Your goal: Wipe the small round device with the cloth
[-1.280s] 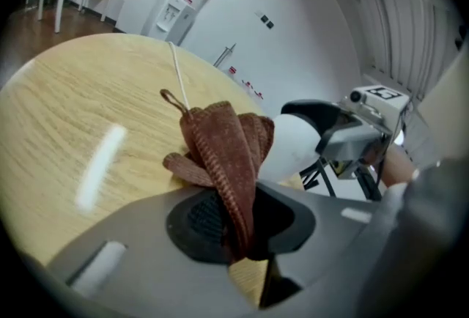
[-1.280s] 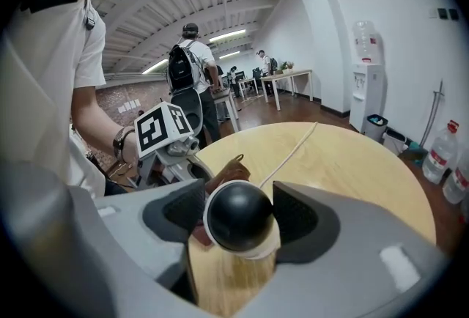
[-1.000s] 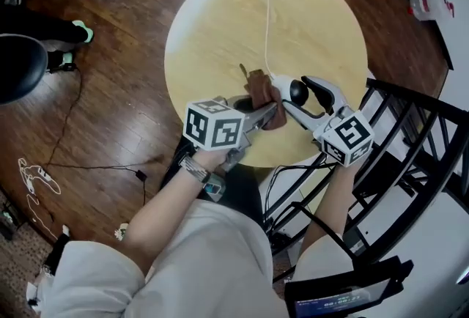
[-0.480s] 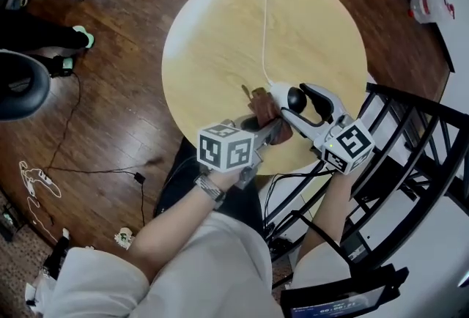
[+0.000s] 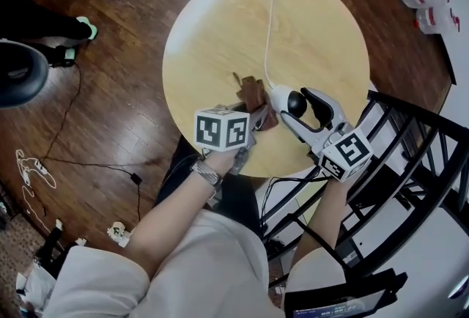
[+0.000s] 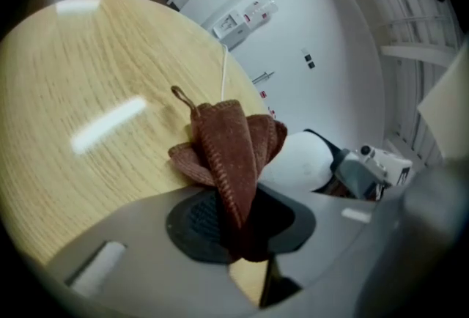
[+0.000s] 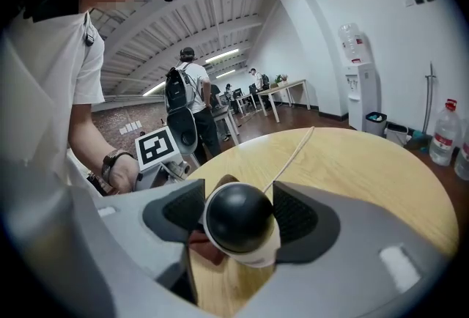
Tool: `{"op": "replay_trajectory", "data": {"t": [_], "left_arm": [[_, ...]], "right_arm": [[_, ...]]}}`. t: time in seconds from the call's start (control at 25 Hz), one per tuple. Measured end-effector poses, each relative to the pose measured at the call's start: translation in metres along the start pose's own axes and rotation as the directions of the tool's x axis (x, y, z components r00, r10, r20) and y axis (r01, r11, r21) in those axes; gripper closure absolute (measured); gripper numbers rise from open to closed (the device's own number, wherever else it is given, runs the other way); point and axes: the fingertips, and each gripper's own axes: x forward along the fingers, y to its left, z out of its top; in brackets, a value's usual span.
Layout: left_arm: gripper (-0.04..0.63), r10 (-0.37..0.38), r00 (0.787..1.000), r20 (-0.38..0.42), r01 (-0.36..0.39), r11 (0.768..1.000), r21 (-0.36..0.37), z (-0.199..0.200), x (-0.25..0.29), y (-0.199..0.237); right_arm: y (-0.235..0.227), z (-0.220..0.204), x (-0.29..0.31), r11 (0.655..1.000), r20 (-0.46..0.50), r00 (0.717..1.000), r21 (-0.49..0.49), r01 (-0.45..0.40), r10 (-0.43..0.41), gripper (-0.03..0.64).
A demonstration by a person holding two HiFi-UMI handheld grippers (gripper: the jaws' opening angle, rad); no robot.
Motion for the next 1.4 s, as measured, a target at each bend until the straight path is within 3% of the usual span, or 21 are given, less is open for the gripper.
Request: {"op": "replay_trajectory", "data": {"t": [0.16,0.28,0.44,0.6,0.68,0.8,1.0,1.16,1.4], "left_arm": [[0.508,0.035,0.999,0.024,-0.037,0.997,0.061,0.013,-0.014,0.004],[0.508,0.081,0.996,0.025,-0.084,0.973,0.214,0.021,-0.022,-0.001],[0.508,0.130,0.991,0.044,-0.136,0.876,0.462,0.044,-0.028,-0.015],[0.508,0.113,0.993,0.034,-0.111,0.795,0.597,0.044,-0.031,-0.033],[0.508,0.112,0.993,0.023,-0.099,0.743,0.662,0.044,-0.039,-0.037],[0.508,0.115,0.993,0.018,-0.092,0.675,0.732,0.050,-0.050,-0.041],[0.508,0.079,0.997,0.017,-0.060,0.589,0.806,0.065,-0.062,-0.062],[0.508,0.008,1.000,0.015,-0.017,0.534,0.845,0.076,-0.084,-0.085],[0.508,-0.103,0.995,-0.010,0.052,0.416,0.908,0.084,-0.121,-0.113]], "right_arm": [[0.001,-0.005,0.000,0.999,-0.001,1.000,0.028,0.030,-0.030,0.327],[-0.006,-0.005,-0.012,0.993,0.023,0.996,0.084,0.086,-0.089,0.328],[-0.018,0.002,-0.032,0.966,0.099,0.971,0.163,0.201,-0.218,0.328],[-0.013,0.001,-0.046,0.937,0.120,0.939,0.185,0.298,-0.322,0.352],[-0.005,0.007,-0.048,0.919,0.143,0.917,0.191,0.344,-0.373,0.373],[0.003,0.026,-0.060,0.875,0.221,0.847,0.159,0.457,-0.483,0.444],[0.013,0.044,-0.090,0.782,0.297,0.726,0.163,0.601,-0.620,0.584],[0.026,0.057,-0.111,0.705,0.327,0.632,0.196,0.682,-0.702,0.612],[0.058,0.071,-0.128,0.611,0.329,0.531,0.226,0.759,-0.781,0.614]]}}
